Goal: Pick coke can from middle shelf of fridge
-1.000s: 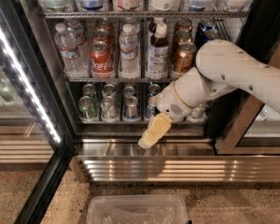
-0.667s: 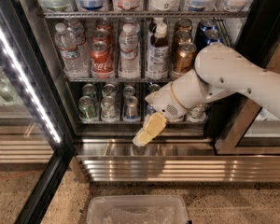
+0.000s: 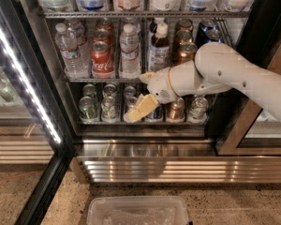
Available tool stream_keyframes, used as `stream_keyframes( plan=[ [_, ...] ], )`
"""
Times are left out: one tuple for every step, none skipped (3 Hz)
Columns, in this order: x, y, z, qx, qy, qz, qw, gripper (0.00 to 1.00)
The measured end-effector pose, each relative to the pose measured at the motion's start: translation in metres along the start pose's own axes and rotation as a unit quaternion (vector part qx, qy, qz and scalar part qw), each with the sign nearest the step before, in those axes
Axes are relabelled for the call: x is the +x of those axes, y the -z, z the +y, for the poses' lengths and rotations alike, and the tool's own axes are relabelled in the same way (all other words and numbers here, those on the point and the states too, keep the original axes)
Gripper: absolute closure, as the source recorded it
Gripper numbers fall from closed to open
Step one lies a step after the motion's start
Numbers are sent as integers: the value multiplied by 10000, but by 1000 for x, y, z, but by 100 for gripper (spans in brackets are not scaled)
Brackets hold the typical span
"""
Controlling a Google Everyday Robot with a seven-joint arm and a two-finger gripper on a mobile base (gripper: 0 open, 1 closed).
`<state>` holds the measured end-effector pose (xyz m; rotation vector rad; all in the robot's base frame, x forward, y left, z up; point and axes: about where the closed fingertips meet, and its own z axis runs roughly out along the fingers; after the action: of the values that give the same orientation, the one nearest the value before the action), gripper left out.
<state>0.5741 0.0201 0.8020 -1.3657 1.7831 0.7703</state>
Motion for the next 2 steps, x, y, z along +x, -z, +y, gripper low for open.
stream_keyframes(
  plan=[
    [-11, -6, -19, 101, 38, -456, 9989, 0],
    [-11, -7, -20, 95, 43, -472, 9988, 19]
  ],
)
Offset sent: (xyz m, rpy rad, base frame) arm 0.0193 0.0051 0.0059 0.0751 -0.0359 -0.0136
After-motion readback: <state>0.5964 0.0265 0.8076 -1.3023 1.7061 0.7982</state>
